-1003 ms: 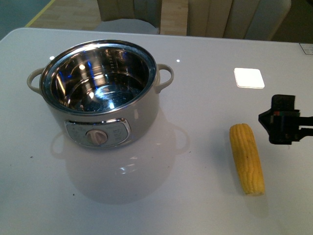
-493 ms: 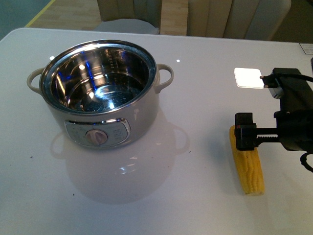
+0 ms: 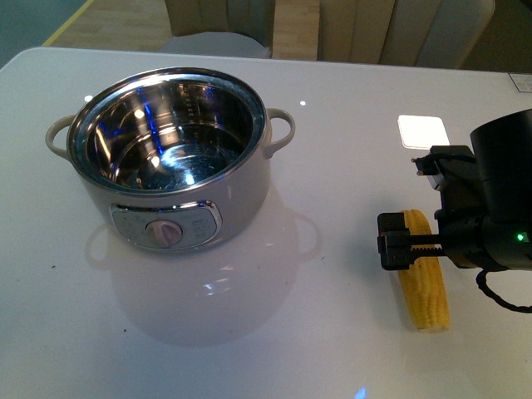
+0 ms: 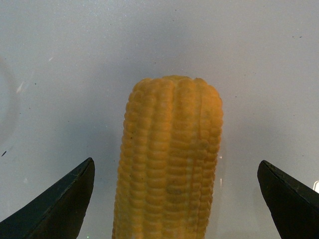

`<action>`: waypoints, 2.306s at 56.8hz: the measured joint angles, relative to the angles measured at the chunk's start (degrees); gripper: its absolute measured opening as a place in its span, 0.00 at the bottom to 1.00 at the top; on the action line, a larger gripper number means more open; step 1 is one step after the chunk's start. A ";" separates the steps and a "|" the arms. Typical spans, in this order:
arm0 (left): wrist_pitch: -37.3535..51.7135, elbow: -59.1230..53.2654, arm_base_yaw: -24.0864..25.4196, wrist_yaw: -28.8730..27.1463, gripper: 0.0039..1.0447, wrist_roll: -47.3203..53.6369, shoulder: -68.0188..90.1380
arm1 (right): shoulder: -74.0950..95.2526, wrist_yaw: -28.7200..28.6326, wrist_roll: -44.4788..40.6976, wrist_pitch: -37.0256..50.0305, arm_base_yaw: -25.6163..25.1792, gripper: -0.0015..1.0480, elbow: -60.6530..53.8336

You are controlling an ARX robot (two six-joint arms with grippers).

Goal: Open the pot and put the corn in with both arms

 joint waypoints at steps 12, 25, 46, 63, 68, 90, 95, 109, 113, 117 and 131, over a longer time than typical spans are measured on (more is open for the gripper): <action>0.00 0.00 0.00 0.00 0.94 0.00 0.00 | 3.34 0.04 0.31 -1.38 0.42 0.92 2.29; 0.00 0.00 0.00 0.00 0.94 0.00 0.00 | 4.76 0.48 0.70 -2.12 0.74 0.92 3.15; 0.00 0.00 0.00 0.00 0.94 0.00 0.00 | 4.85 1.07 0.66 -2.86 0.90 0.40 3.41; 0.00 0.00 0.00 0.00 0.94 0.00 0.00 | 3.74 -0.11 0.66 -2.97 0.90 0.27 2.40; 0.00 0.00 0.00 0.00 0.94 0.00 0.00 | 1.60 -1.27 0.66 -2.89 1.25 0.24 0.39; 0.00 0.00 0.00 0.02 0.94 0.00 0.00 | -17.16 -7.50 2.69 -5.99 2.75 0.22 -5.81; 0.00 0.00 0.00 0.00 0.94 0.00 0.00 | -20.46 -9.05 4.31 -8.02 3.02 0.22 -5.38; 0.00 0.00 0.00 0.00 0.94 0.00 0.00 | -26.53 -12.57 9.33 -13.59 4.87 0.22 -0.79; 0.00 0.00 0.00 0.00 0.94 0.00 0.00 | -26.95 -12.72 9.94 -15.08 5.64 0.22 1.05; 0.00 0.00 0.00 0.00 0.94 0.00 0.00 | -26.99 -12.76 10.64 -16.65 6.49 0.22 3.13; 0.00 0.00 0.00 0.00 0.94 0.00 0.00 | -24.37 -14.08 14.53 -23.17 10.43 0.22 15.37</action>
